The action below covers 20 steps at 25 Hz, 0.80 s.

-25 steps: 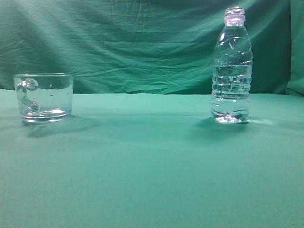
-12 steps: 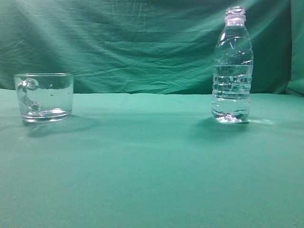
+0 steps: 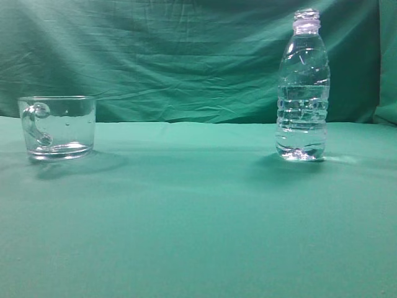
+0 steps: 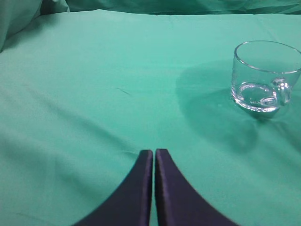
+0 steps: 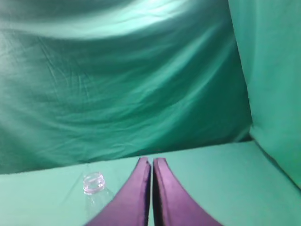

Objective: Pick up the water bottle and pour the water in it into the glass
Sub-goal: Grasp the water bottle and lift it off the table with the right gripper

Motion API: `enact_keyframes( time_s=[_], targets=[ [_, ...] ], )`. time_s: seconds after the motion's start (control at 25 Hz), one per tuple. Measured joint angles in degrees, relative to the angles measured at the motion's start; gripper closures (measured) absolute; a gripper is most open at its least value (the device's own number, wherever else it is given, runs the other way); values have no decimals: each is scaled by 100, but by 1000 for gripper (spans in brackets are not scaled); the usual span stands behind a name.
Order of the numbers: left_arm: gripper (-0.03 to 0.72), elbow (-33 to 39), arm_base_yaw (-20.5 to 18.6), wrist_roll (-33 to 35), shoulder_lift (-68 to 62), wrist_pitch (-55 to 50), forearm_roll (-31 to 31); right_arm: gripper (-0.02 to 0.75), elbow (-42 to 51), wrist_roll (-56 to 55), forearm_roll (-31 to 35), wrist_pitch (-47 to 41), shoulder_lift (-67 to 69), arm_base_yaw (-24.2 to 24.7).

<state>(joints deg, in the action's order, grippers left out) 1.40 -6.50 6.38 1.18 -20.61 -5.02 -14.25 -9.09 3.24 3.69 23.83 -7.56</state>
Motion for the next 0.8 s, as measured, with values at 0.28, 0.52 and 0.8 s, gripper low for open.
enact_keyframes(
  time_s=[0.28, 0.52, 0.8],
  targets=[
    [688, 0, 0, 0, 0, 0, 0, 738, -186, -1, -40, 765, 2015, -342],
    [688, 0, 0, 0, 0, 0, 0, 691, -200, 196, -931, 2305, 3615, -932],
    [688, 0, 0, 0, 0, 0, 0, 163, -357, 234, -1205, 3423, 5147, -1029]
  ],
)
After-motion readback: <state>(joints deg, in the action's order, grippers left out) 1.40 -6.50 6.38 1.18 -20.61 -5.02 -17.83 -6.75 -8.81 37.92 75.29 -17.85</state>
